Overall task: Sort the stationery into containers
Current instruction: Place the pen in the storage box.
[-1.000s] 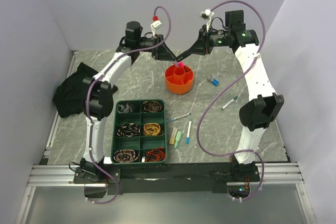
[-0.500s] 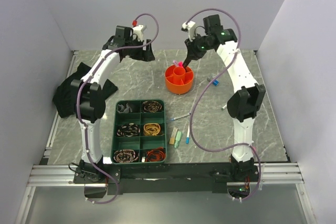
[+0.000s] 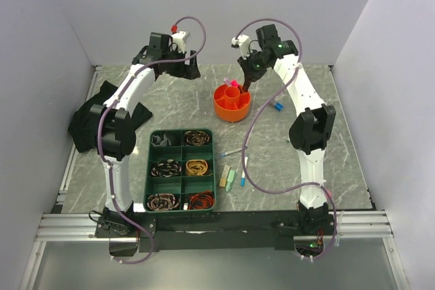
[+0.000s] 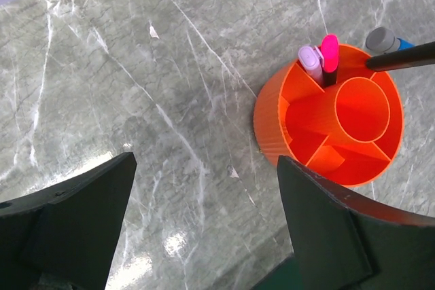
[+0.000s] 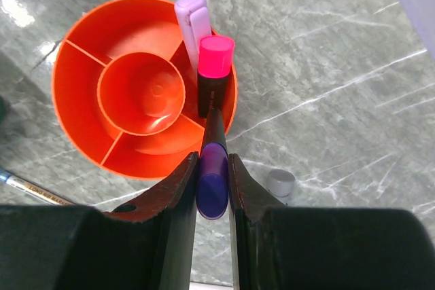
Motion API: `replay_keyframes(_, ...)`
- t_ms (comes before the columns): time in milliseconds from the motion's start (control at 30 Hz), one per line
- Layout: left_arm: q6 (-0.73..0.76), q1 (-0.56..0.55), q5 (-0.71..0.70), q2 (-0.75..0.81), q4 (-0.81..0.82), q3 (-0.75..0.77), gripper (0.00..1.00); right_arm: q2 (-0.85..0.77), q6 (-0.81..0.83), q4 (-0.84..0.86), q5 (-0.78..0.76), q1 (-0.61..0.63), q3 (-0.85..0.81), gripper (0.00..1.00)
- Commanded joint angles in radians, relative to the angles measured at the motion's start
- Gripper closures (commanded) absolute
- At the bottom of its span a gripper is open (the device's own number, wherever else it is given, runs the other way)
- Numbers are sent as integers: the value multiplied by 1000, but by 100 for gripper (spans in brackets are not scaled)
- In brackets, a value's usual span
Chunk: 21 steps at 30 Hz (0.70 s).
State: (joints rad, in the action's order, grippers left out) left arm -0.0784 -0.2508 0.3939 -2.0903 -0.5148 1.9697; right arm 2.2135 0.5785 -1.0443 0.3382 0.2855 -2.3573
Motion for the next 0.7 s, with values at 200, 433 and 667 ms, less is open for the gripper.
replay_keyframes(200,20,-16,-41,15,-1,43,7,64,20,17,-19,30,-57,100)
replay_keyframes(433,-49,-19,-243,9,9,23,1,89,18,26,-27,49,1,100)
replay_keyframes(667,-52,-21,-294,30,10,-18,0,110,11,39,-39,53,7,100)
